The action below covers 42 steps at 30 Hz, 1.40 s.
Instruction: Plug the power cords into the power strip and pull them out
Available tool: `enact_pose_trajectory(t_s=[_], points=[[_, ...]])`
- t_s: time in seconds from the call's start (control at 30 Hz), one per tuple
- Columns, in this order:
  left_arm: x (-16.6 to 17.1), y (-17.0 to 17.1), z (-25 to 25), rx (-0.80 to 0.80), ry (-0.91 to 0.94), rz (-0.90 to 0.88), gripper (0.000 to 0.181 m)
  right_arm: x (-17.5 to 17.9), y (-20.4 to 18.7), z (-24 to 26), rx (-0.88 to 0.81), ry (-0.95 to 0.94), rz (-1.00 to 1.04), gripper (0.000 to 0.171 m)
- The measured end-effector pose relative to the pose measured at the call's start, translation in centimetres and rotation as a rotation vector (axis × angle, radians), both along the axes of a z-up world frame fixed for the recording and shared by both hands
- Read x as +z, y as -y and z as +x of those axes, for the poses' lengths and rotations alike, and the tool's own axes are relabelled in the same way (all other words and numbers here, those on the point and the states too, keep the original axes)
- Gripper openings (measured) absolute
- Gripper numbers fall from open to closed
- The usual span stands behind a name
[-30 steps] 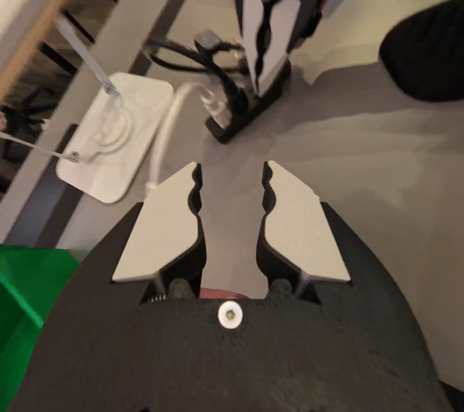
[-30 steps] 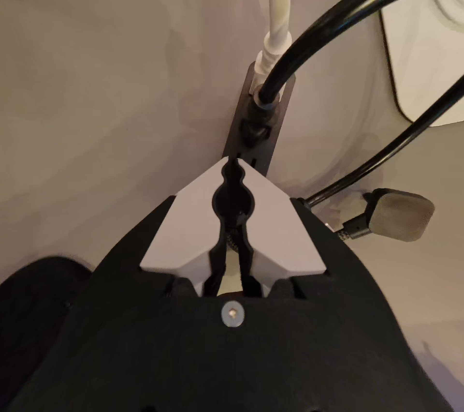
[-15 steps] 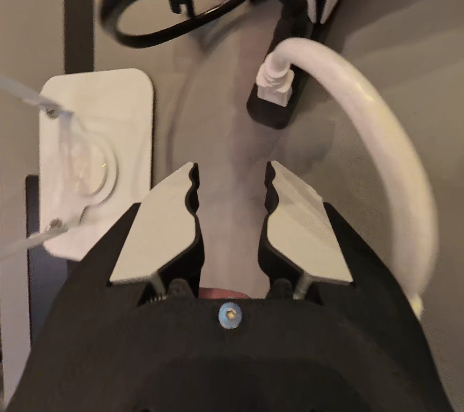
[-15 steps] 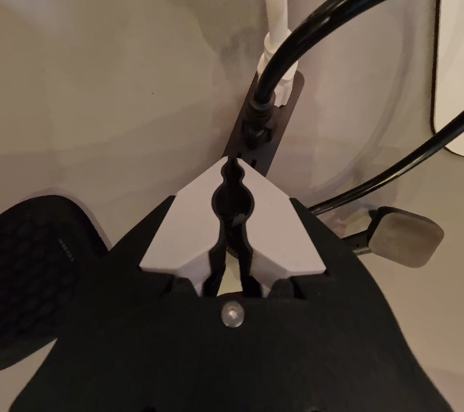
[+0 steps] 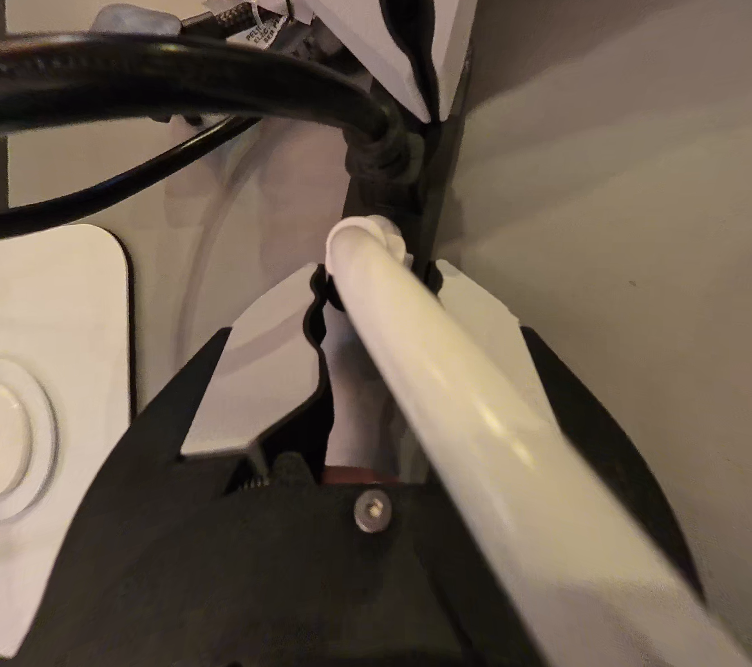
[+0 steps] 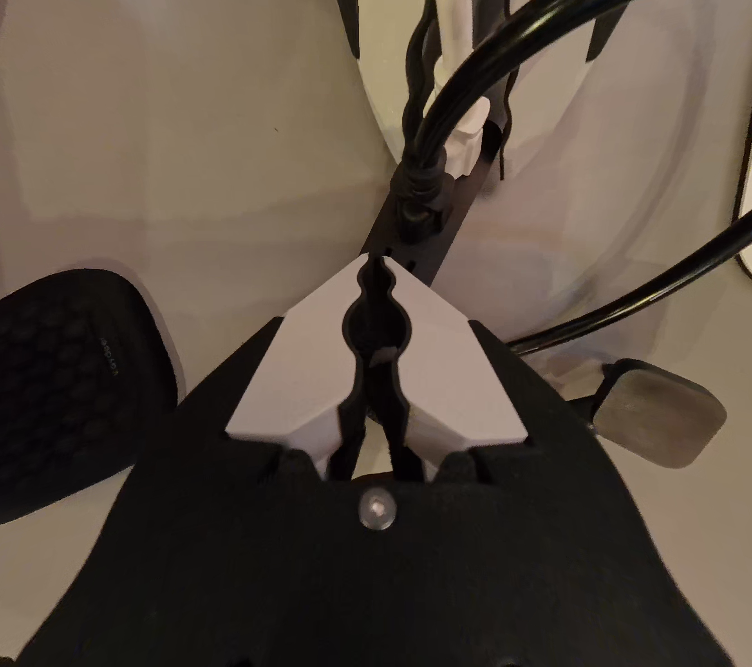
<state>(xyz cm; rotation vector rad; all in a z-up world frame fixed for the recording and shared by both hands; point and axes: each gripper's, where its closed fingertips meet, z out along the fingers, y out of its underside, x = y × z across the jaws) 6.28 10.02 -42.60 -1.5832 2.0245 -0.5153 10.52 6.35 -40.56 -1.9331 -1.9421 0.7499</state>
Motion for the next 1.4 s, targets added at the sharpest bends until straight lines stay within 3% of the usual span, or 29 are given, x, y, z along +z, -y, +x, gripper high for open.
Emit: enact_pose_trajectory(t_s=[0.47, 0.5, 0.53, 0.7, 1.0, 1.4], points=[[0.0, 0.2, 0.4, 0.046, 0.037, -0.040, 0.046, 0.1, -0.6, 1.4, -0.141, 0.064, 0.152, 0.000], [0.0, 0.2, 0.4, 0.049, 0.035, -0.042, 0.046, 0.2, -0.6, 1.3, -0.154, 0.055, 0.156, 0.005], [0.0, 0.2, 0.4, 0.050, 0.034, -0.041, 0.046, 0.2, -0.7, 1.2, -0.173, 0.046, 0.166, 0.030], [0.0, 0.3, 0.5, 0.056, 0.032, -0.041, 0.046, 0.4, -1.6, 0.3, -0.218, 0.016, 0.242, 0.018], [0.0, 0.4, 0.5, 0.061, 0.019, -0.039, 0.045, 0.3, -1.9, -1.0, -0.219, 0.036, 0.227, 0.014], [0.1, 2.0, 0.4, 0.069, 0.035, -0.081, 0.042, 0.2, -0.7, -0.7, -0.045, -0.003, 0.128, 0.012]])
